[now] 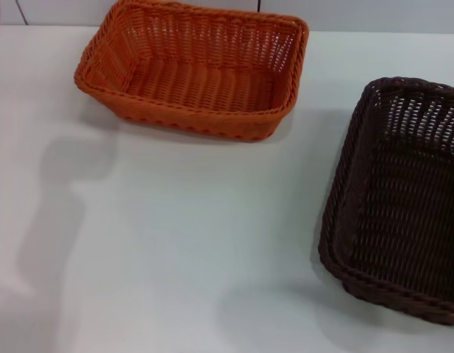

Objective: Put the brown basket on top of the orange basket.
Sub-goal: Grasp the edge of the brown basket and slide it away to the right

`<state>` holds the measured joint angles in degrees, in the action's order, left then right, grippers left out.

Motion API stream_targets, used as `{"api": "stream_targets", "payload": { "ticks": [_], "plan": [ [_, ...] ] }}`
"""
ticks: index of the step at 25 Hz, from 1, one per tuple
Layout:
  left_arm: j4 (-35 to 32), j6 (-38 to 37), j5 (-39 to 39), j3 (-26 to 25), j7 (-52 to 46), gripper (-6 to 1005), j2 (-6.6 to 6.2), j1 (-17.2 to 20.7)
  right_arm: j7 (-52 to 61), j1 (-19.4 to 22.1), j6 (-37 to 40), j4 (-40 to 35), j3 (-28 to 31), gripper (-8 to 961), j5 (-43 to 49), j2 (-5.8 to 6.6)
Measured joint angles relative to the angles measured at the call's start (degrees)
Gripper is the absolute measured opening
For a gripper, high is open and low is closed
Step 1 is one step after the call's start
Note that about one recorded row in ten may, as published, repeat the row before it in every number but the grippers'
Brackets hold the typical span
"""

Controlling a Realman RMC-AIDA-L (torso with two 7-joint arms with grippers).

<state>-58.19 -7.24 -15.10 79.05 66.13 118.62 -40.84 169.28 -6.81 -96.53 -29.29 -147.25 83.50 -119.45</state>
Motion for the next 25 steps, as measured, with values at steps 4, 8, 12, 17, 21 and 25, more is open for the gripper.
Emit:
{"api": "stream_targets", "payload": {
  "ticks": [4,8,12,17,21,25],
  "plan": [
    [4.61,-32.76,-2.50,3.72,-23.63,721,-0.43,10.48,0.00,-0.62,-0.02,0.38,-1.89,829,0.06,0.12],
    [12.08,-44.98,-1.65,3.51,-48.11,726,-0.98,17.09,0.00,-0.74,-0.61,0.64,-3.12,830,1.03,0.15],
    [26.08,-53.28,-0.86,1.40,-63.87,731,-2.06,18.33,0.00,-0.46,-2.01,1.48,-3.30,830,7.84,0.18],
    [36.75,-56.40,-0.74,-5.50,-66.41,745,-1.56,18.39,0.00,-1.01,-2.85,2.57,-2.97,830,18.24,0.32],
    [39.32,-55.49,-0.60,-5.72,-67.88,780,-2.24,19.87,-1.93,-2.68,-2.34,1.93,-2.75,830,22.64,0.64],
    [41.67,-55.24,-0.83,-7.08,-67.29,815,-2.10,20.05,-2.86,-3.61,0.55,-2.18,-2.72,830,23.28,1.88]
  ]
}}
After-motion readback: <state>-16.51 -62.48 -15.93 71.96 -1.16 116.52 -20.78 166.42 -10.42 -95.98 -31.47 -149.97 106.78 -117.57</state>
